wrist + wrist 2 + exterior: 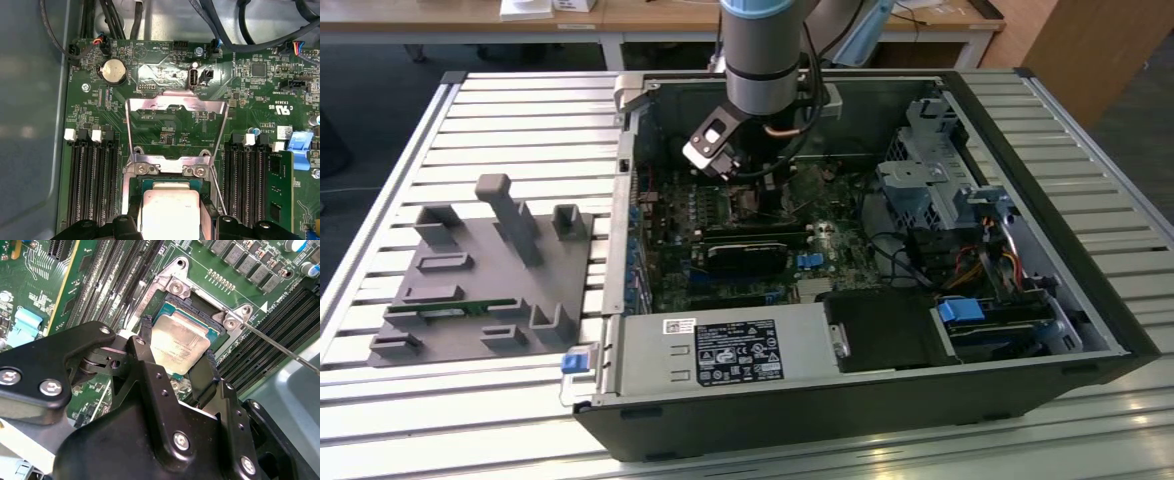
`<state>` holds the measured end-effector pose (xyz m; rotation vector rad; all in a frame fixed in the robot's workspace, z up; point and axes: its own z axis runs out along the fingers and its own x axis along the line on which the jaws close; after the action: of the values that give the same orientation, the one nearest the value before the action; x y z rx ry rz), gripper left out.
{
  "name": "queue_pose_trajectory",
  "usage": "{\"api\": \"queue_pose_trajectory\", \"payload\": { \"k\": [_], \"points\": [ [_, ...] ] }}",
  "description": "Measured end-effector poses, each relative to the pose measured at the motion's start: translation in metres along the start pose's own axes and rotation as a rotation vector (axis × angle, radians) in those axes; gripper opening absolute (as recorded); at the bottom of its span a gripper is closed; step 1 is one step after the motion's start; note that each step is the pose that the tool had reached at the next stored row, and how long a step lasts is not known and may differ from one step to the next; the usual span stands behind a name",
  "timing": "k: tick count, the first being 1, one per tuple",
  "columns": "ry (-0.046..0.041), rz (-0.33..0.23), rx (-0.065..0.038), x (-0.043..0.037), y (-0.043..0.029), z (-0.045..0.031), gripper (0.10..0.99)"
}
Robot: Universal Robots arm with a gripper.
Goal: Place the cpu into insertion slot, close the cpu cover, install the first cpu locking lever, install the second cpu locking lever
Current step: 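Place the cpu into insertion slot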
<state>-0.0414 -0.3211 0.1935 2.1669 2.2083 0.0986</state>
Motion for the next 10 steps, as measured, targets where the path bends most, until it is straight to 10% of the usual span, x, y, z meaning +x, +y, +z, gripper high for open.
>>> {"api": "queue_pose_trajectory", "payload": {
  "k": [10],
  "points": [
    [-0.0014,0.0,0.0,-0.0001,-0.001,0.0017,0.541]
  ]
}}
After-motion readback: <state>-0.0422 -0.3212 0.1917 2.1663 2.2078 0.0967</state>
